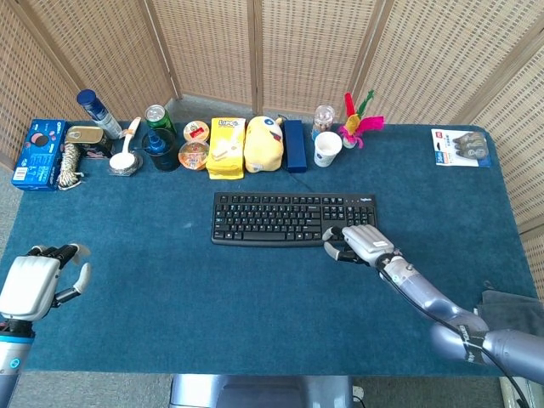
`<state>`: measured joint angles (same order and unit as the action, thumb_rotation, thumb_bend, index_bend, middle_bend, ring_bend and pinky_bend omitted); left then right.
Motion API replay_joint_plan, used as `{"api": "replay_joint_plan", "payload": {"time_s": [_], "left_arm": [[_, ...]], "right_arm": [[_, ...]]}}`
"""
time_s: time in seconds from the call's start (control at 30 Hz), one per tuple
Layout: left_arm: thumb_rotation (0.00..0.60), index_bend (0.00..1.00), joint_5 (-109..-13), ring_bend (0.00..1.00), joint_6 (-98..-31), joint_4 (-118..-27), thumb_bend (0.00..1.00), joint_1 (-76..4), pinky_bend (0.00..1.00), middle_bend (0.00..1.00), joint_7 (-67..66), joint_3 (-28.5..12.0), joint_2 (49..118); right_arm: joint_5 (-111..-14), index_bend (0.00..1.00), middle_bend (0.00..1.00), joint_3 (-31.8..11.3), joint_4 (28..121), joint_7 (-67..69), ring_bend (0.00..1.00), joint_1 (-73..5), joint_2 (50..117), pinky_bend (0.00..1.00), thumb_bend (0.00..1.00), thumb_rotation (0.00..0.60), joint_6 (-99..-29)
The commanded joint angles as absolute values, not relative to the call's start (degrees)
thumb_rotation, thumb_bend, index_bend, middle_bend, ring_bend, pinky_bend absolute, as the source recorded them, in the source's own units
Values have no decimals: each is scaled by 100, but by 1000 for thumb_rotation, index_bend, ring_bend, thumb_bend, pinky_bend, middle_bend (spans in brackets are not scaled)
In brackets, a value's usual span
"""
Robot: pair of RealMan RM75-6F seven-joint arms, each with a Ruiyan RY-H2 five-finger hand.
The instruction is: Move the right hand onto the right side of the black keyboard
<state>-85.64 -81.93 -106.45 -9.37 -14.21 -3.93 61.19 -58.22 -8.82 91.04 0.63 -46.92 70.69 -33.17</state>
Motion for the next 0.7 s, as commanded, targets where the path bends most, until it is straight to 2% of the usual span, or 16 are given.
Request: {"api": "replay_joint_plan", "payload": {"time_s": [0.03,0.7], "left_arm": [[38,397,-8554,531,-8174,-10627,426,-949,413,506,-1421,-385,6141],[35,397,-8507,525,-8184,-10541,426,-957,413,506,-1371,-351,6175]], "right_arm": [[-5397,249,981,-742,8858,-256,1000,-4928,7274,1000,534,0,-3221],[-4263,250,981,-318,8394,-1010,1000,-5532,7675,1000,535,0,-3287]]}}
